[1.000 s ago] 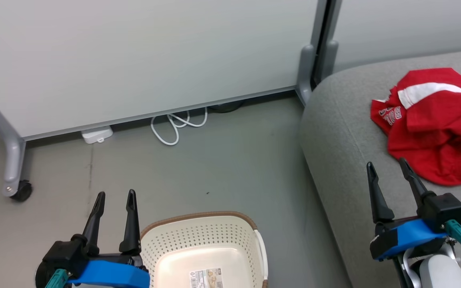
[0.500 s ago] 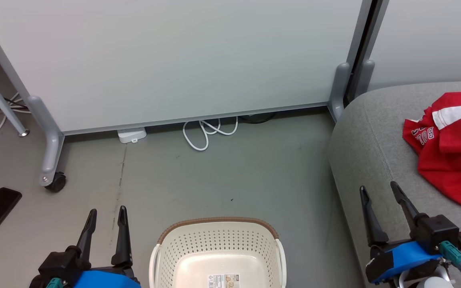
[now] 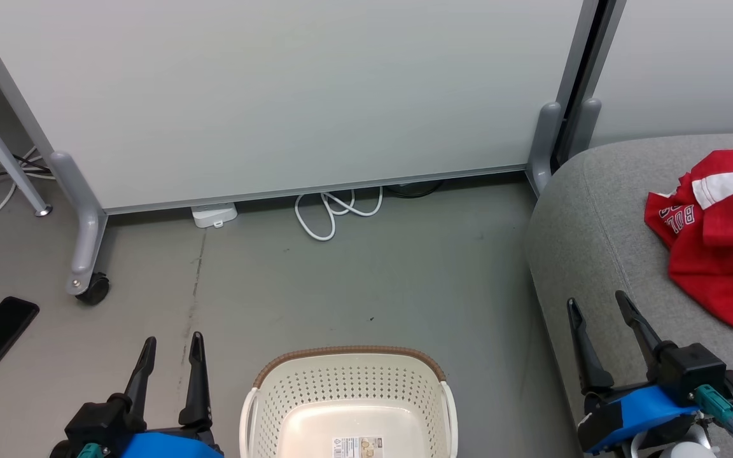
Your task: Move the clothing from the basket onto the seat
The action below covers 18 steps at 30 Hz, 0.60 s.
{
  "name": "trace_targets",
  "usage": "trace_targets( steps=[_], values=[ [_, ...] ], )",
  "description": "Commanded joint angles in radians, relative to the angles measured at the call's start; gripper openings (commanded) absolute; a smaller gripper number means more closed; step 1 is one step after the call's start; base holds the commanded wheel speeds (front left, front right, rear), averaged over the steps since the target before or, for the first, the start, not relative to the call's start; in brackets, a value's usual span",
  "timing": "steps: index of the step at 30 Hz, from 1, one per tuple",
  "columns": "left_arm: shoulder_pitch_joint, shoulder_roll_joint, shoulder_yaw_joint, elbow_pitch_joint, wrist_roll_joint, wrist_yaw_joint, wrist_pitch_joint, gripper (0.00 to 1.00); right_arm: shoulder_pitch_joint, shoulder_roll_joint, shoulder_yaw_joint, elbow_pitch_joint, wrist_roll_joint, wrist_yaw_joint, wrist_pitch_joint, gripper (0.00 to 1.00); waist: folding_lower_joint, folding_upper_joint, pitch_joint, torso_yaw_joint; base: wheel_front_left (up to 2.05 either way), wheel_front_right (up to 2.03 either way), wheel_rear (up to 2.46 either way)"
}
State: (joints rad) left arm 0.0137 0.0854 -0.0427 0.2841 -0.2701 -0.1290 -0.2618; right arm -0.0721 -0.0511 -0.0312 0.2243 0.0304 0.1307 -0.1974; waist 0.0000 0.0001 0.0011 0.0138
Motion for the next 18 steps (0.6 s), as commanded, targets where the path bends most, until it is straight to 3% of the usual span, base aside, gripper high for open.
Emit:
trace_targets(
  steps=[1,11,12,18],
  values=[
    [0.004,0.004,0.003,0.002,0.006,-0.002,-0.005,1.00,0.016,0.001,0.002,0.001,0.007,0.000,0.000,1.00,0.0000,-0.0001,0.000,-0.001,0.00,0.00,0.00],
    [0.013,0.009,-0.002,0.009,0.003,-0.002,-0.005,1.00,0.021,0.001,0.009,-0.001,0.020,0.000,0.001,1.00,0.0000,-0.0001,-0.002,-0.001,0.00,0.00,0.00],
    [0.004,0.003,-0.002,0.009,0.000,0.000,0.000,0.00,0.007,0.000,0.009,0.001,0.015,0.000,0.002,0.00,0.0000,-0.0001,-0.002,-0.002,0.00,0.00,0.00],
    [0.030,-0.009,-0.004,0.059,-0.005,0.000,0.006,0.00,0.026,0.002,0.009,0.055,0.017,0.000,0.009,0.00,0.0002,-0.0001,-0.002,-0.002,0.00,0.00,0.00]
  ],
)
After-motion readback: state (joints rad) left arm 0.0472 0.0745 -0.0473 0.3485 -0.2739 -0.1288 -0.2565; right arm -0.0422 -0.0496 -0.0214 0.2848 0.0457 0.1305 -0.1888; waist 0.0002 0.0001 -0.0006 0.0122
